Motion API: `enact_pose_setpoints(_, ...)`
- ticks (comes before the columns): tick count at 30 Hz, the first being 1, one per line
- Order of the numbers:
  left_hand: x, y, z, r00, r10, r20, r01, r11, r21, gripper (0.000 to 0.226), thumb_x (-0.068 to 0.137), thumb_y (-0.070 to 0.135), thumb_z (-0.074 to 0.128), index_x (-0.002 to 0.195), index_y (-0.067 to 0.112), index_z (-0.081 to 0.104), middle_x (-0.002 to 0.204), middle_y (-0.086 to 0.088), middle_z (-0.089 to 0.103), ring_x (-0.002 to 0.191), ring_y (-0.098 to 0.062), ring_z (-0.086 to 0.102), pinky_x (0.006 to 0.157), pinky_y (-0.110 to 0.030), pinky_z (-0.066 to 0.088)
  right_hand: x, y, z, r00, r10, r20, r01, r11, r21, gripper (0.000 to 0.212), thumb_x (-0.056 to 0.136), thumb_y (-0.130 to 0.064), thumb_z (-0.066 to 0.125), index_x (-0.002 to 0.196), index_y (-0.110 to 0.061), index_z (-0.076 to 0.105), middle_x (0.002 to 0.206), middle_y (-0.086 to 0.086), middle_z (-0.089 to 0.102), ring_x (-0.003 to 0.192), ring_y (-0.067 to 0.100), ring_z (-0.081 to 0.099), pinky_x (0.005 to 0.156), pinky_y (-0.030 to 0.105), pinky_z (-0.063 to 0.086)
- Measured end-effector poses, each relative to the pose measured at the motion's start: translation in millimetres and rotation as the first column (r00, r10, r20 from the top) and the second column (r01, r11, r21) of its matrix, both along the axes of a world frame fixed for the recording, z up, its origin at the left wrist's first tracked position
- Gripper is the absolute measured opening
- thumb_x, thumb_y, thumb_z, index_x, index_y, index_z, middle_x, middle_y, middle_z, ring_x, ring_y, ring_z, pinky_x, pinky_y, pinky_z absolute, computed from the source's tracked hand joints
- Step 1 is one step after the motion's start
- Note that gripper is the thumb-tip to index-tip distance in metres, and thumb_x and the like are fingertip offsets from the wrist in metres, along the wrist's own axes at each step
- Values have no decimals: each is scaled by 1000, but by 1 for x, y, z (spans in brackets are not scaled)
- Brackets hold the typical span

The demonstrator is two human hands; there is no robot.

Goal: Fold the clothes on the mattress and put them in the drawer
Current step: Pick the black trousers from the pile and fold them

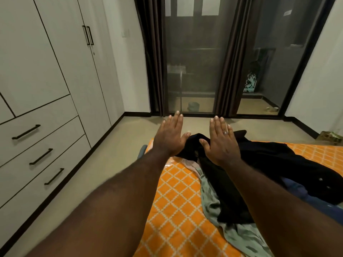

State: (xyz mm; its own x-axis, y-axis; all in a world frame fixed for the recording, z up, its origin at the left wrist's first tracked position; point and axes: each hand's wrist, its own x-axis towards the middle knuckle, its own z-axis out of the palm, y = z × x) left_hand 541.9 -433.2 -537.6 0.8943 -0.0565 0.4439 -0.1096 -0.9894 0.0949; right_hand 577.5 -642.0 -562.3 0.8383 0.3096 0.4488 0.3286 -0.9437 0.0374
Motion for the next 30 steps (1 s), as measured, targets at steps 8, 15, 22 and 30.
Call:
enact_pose_setpoints(8,-17,-30,-58,997,66,-49,-68,997,-42,77,103,58,32,162,15,8,170,-5,5,156,-27,10,125,-45,16,-6,-8,-37,998,68,-6,-69,997,-24,84,102,-63,22,163,-8,0,170,13,-7,157,26,-10,128,47,4)
enact_pose_setpoints(15,-43,-91,-60,994,112,-7,-112,982,-153,85,99,68,29,162,16,8,170,-5,2,156,-26,7,125,-48,12,-10,-70,-39,998,66,6,-65,990,-124,85,101,-64,19,163,-9,0,171,12,-3,158,24,-9,128,45,3)
enact_pose_setpoints(22,-92,-138,-66,977,211,31,-208,974,-89,84,100,67,26,162,13,9,170,-6,3,156,-28,7,125,-47,11,-61,-131,-38,996,58,66,-56,998,-32,85,101,-63,20,163,-8,0,171,12,-5,158,25,-9,128,46,3)
enact_pose_setpoints(30,-145,-205,-45,973,229,2,-229,973,-14,81,101,65,24,162,16,7,170,-4,2,156,-26,6,125,-46,11,-113,-201,-40,994,109,32,-108,994,-25,84,102,-63,22,163,-9,1,171,12,-3,158,24,-9,128,45,2)
